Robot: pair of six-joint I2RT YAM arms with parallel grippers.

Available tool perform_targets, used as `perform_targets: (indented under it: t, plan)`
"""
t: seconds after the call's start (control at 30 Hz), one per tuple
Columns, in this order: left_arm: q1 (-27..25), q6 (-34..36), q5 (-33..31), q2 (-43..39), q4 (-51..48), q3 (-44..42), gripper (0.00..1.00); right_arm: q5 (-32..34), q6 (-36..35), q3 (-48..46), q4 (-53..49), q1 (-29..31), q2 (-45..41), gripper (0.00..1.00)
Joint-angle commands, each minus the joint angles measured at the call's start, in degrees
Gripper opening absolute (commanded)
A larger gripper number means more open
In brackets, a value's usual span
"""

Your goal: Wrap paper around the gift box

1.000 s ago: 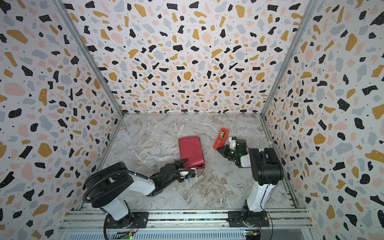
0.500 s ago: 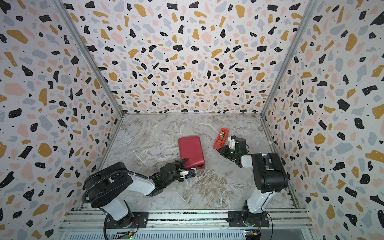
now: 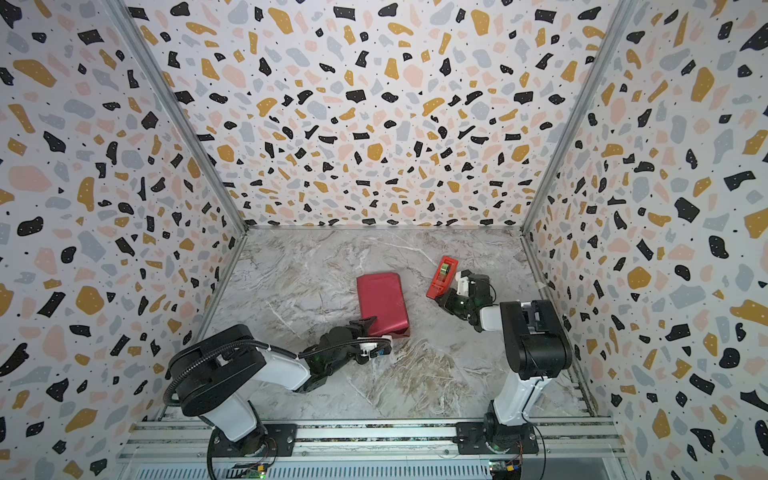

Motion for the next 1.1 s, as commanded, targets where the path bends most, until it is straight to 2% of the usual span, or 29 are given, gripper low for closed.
perform_targets:
  t: [0.0,0.2,0.63,0.77,0.87,1.07]
  plan:
    - [0.49,-0.82,1.13,0.17,-3.66,0.23,0.66,8.93,0.71,-0.08,-12.25,0.06,0.07,0.00]
    - [0.44,-0.83,1.33,0.12,-3.51,0.23,0.66,13.08,1.14,1.33,-16.77,0.39,-0.43,0.00]
    - [0.55,-0.93,1.84,0.17,-3.51,0.25,0.66,20.78,-2.87,7.10,-26.19,1.07,1.42,0.00]
    - [0.53,-0.93,1.83,0.28,-3.47,0.35,0.66,17.64,-4.28,6.07,-24.48,1.54,-0.08,0.00]
    - [0.53,-0.93,1.83,0.34,-3.47,0.35,0.66,13.06,-6.10,3.06,-22.15,1.87,-7.12,0.00]
    - [0.53,-0.93,1.70,0.45,-3.48,0.35,0.66,-0.94,-10.05,-5.40,-21.03,2.49,-23.26,0.00]
